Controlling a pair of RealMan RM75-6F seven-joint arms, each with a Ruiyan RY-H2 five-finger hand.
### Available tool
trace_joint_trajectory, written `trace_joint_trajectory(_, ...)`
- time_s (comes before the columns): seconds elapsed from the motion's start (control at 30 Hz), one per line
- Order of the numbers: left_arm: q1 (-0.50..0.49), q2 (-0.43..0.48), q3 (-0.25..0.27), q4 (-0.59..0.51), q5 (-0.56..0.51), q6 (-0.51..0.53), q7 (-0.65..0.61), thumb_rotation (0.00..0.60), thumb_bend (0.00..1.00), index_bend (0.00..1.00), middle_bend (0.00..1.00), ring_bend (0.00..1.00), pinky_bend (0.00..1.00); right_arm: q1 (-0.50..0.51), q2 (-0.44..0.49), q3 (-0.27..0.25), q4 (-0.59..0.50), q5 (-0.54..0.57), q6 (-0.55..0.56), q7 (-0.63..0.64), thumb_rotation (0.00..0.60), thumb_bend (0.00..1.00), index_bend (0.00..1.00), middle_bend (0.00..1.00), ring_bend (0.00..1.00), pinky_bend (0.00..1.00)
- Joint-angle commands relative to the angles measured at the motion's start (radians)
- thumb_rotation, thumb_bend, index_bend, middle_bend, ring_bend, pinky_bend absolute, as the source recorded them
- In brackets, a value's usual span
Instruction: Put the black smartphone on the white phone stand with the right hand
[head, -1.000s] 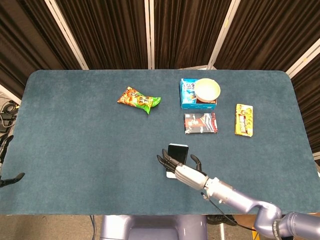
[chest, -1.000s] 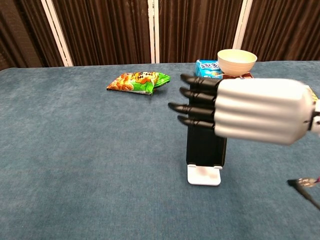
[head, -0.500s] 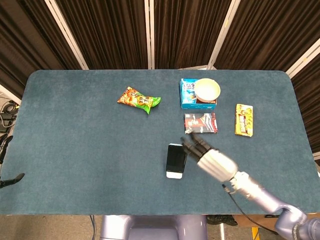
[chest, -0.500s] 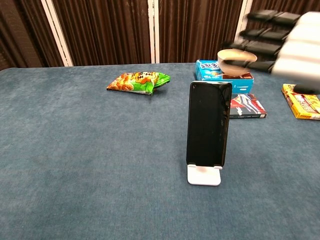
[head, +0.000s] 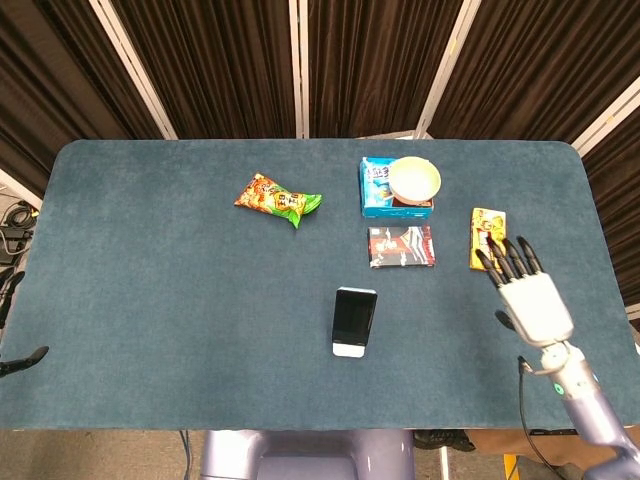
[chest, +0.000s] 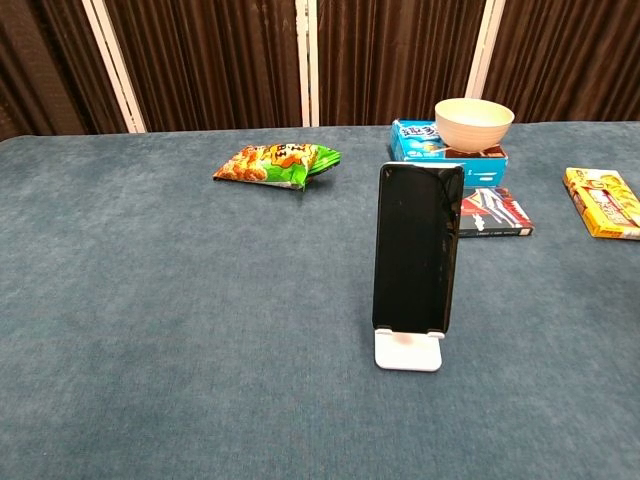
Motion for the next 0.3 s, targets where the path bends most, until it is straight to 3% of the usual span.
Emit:
trace_joint_trajectory(0.03,0.001,0.000,0.001,0.000,0.004,0.003,-0.001,0.600,0.00,0.00,0.00,0.00,0.00,-0.059,-0.008,-0.015,-0.015,0.021,0.060,0.021,0.600,0.00,0.00,0.00,0.00,0.00)
trace_joint_trajectory(0.3,0.006,0.001,0.005,0.000,0.021,0.015,-0.007,0.600,0.00,0.00,0.00,0.00,0.00,-0.137,-0.044,-0.039,0.004,0.021,0.146,0.067,0.600,0.00,0.00,0.00,0.00,0.00)
